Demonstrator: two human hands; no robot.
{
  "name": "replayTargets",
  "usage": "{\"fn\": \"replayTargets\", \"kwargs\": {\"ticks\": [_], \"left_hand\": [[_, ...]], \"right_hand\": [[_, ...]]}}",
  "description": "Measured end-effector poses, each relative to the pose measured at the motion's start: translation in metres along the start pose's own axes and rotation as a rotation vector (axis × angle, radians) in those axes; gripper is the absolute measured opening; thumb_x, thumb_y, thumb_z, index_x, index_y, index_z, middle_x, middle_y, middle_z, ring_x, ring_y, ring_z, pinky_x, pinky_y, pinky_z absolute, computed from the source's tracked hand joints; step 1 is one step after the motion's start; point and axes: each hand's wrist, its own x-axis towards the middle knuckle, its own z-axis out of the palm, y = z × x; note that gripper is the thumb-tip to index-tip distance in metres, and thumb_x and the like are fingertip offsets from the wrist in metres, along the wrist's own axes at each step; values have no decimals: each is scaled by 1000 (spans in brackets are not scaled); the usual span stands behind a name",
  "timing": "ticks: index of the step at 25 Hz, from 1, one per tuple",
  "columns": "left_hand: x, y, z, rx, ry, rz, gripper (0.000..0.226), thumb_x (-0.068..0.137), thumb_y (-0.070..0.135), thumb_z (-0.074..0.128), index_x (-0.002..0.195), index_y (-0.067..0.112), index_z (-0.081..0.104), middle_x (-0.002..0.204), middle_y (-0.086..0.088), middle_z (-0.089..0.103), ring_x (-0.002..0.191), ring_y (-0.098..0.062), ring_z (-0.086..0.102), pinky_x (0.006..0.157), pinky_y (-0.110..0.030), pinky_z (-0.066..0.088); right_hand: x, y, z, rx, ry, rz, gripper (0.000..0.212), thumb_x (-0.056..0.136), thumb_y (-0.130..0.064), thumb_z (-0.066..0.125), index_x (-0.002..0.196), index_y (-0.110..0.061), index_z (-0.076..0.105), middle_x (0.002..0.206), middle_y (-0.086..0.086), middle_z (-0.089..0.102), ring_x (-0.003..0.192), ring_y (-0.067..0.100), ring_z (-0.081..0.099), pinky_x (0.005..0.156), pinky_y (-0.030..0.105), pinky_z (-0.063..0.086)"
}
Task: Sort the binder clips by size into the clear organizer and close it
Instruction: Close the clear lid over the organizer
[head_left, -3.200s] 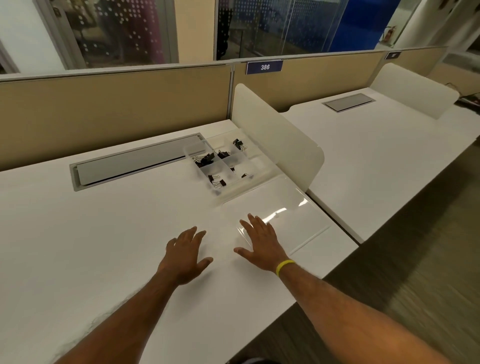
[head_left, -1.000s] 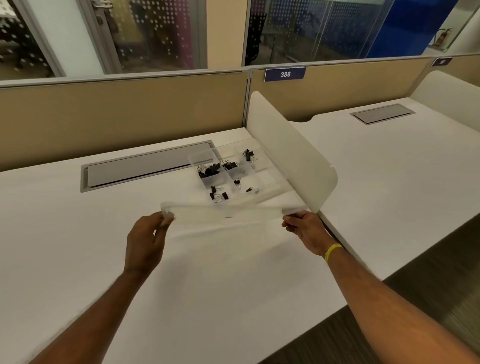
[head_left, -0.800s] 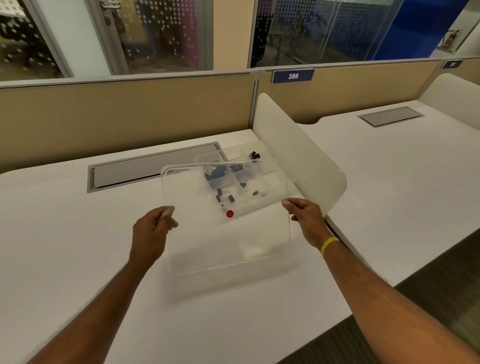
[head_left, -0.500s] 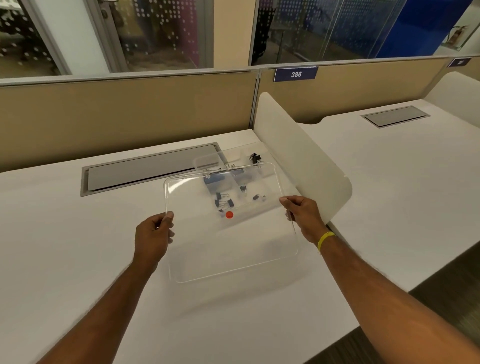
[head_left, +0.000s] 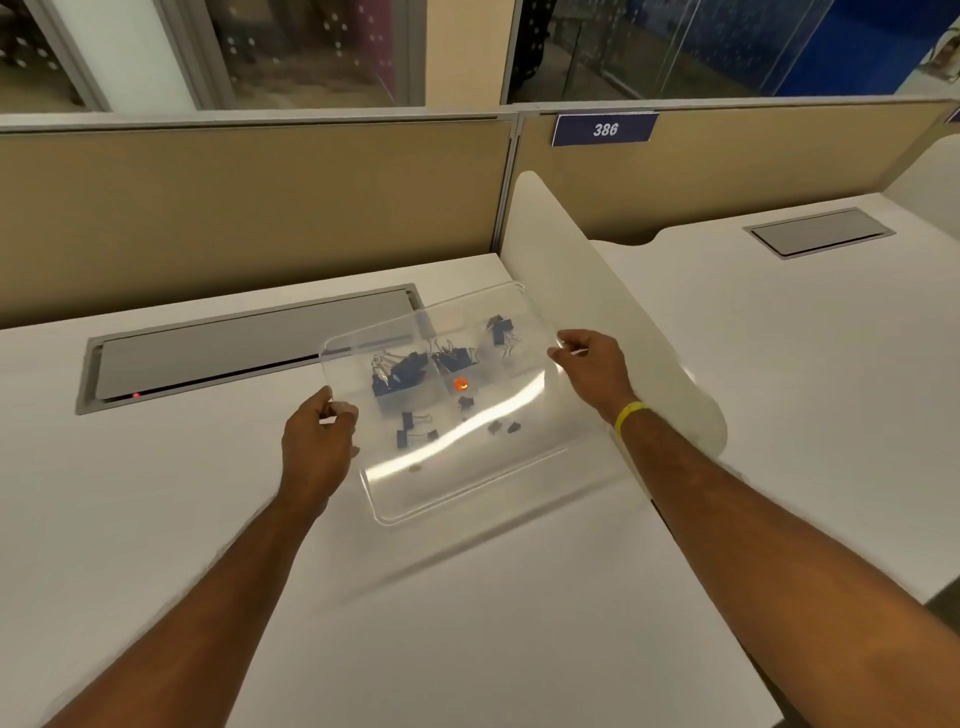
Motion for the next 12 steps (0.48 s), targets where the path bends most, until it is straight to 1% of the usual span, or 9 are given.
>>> {"fn": "replayTargets", "kwargs": {"ticks": [2, 3, 5, 6, 8, 9, 10, 12], "left_hand": [[16, 5, 17, 58, -21, -11, 37, 96, 19, 56, 131, 8, 52, 120, -8, 59, 102, -28, 60, 70, -29, 54], [23, 8, 25, 81, -28, -14, 31, 96, 20, 57, 125, 8, 55, 118, -8, 60, 102, -29, 61, 72, -32, 56], [36, 13, 37, 111, -26, -5, 24, 95, 18, 59, 117, 9, 57, 110, -5, 61, 99, -28, 61, 80, -40, 57], [42, 14, 42, 140, -17, 16, 23, 94, 17, 60, 116, 9, 57, 107, -4, 60, 97, -27, 61, 81, -41, 56], [53, 13, 49, 269, 0, 87, 26, 91, 15, 64, 114, 5, 56, 104, -4, 59, 93, -27, 61, 74, -33, 53], [57, 11, 51, 347, 3, 126, 30, 89, 17, 66, 114, 4, 56, 106, -8, 59, 94, -28, 61, 73, -31, 51], [61, 7, 53, 417, 5, 153, 35, 88, 20, 68, 116, 4, 55, 111, -12, 59, 98, -31, 61, 76, -34, 52], [67, 3, 57, 504, 28, 163, 45, 87, 25, 69, 124, 6, 52, 122, -19, 55, 110, -35, 57, 89, -43, 51]], "right_hand": [[23, 0, 5, -137, -19, -56, 46, 85, -24, 72, 126, -9, 60, 107, 4, 60, 94, 16, 57, 92, 27, 46], [34, 2, 9, -187, -37, -73, 50, 85, -26, 72, 129, -10, 58, 112, 6, 58, 98, 18, 56, 94, 28, 44], [50, 8, 16, -242, -69, -83, 52, 84, -29, 73, 130, -10, 57, 120, 12, 58, 108, 23, 58, 96, 30, 44], [55, 13, 20, -261, -82, -84, 52, 84, -30, 73, 129, -10, 58, 122, 14, 57, 111, 25, 58, 98, 31, 43], [62, 23, 27, -297, -94, -79, 52, 83, -33, 74, 129, -12, 58, 123, 14, 56, 116, 27, 55, 102, 33, 42], [62, 27, 29, -319, -98, -84, 53, 83, -34, 74, 129, -13, 58, 123, 14, 55, 118, 27, 53, 104, 33, 41], [62, 30, 31, -346, -101, -99, 54, 82, -35, 74, 129, -13, 57, 124, 14, 54, 119, 28, 51, 105, 33, 39], [62, 35, 33, -381, -96, -133, 55, 82, -36, 74, 129, -14, 57, 125, 13, 53, 121, 28, 49, 105, 33, 37]]}}
